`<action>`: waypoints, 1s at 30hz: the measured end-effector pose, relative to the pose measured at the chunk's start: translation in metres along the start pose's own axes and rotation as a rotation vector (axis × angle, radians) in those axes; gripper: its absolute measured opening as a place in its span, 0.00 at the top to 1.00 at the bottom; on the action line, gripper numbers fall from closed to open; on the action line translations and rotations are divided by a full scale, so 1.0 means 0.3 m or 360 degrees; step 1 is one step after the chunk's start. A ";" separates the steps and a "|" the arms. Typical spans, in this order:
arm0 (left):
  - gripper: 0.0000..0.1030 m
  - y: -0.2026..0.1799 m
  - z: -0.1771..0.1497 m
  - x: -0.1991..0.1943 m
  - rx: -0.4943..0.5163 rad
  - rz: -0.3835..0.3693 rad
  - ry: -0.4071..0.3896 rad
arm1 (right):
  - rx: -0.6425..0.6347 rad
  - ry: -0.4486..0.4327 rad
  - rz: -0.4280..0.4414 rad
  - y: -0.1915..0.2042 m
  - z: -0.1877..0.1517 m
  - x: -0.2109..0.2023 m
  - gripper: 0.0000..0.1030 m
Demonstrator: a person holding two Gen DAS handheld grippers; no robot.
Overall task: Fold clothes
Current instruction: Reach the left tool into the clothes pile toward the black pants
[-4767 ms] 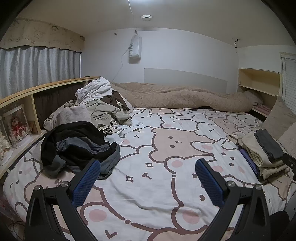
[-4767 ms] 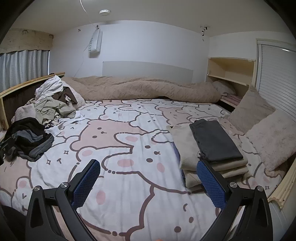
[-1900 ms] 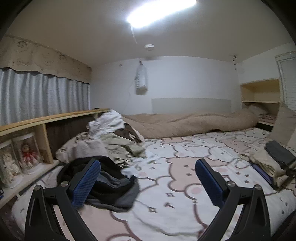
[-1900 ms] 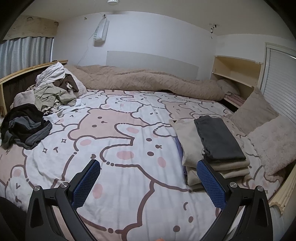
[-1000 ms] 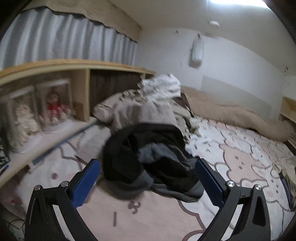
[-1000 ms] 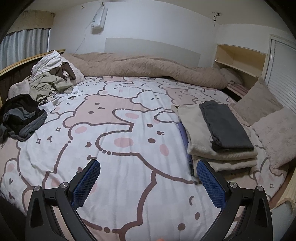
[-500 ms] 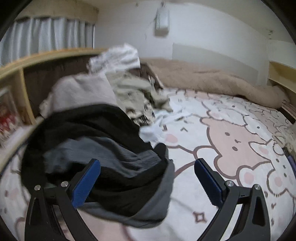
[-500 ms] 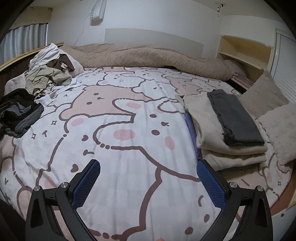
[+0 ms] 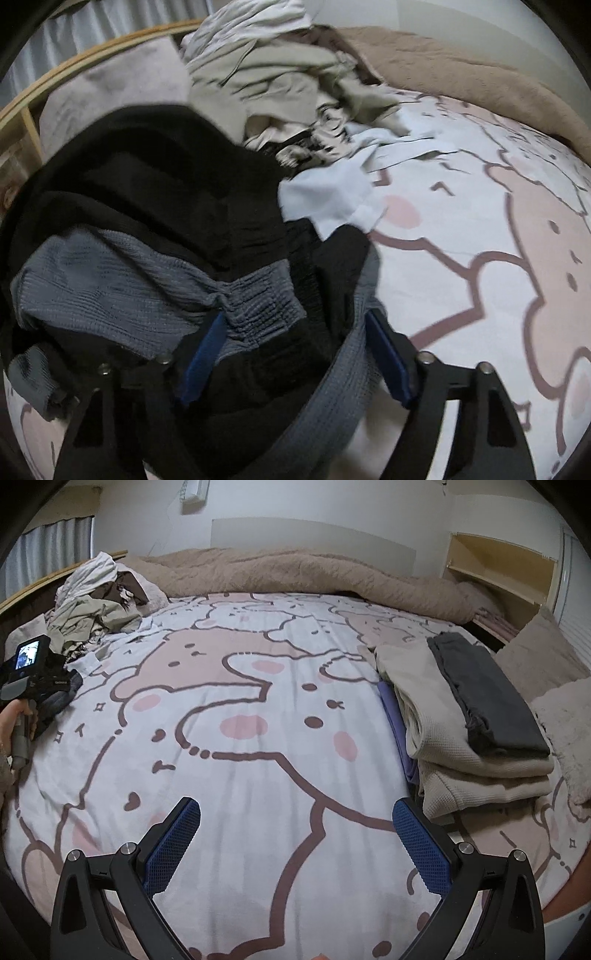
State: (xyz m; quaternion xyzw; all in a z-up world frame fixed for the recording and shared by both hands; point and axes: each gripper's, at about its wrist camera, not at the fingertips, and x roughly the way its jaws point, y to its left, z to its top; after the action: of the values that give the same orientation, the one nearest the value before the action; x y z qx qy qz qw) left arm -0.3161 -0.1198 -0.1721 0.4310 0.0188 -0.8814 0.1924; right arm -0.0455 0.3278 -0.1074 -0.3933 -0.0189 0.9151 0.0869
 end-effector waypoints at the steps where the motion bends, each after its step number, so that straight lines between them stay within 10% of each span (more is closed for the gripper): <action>1: 0.39 0.019 -0.001 0.008 -0.0034 -0.0015 0.0005 | 0.0003 0.0002 -0.0002 -0.004 -0.003 0.004 0.00; 8: 0.79 0.210 -0.018 -0.016 -0.0316 -0.0421 0.0041 | 0.0035 0.0003 0.0008 -0.026 -0.010 0.002 0.00; 18: 0.81 0.204 -0.074 -0.451 -0.0109 -0.0858 -0.0196 | 0.0034 -0.0118 0.0073 0.000 0.006 -0.091 0.00; 30: 0.87 -0.078 -0.154 -1.166 0.0270 -0.1738 -0.0525 | 0.0316 -0.0448 0.0480 -0.072 0.031 -0.333 0.00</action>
State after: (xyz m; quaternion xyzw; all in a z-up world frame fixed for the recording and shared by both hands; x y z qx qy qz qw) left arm -0.0956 0.0240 0.0640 0.2295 0.1376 -0.9069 -0.3254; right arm 0.0182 0.3319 -0.0272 -0.2497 0.1184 0.9609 -0.0160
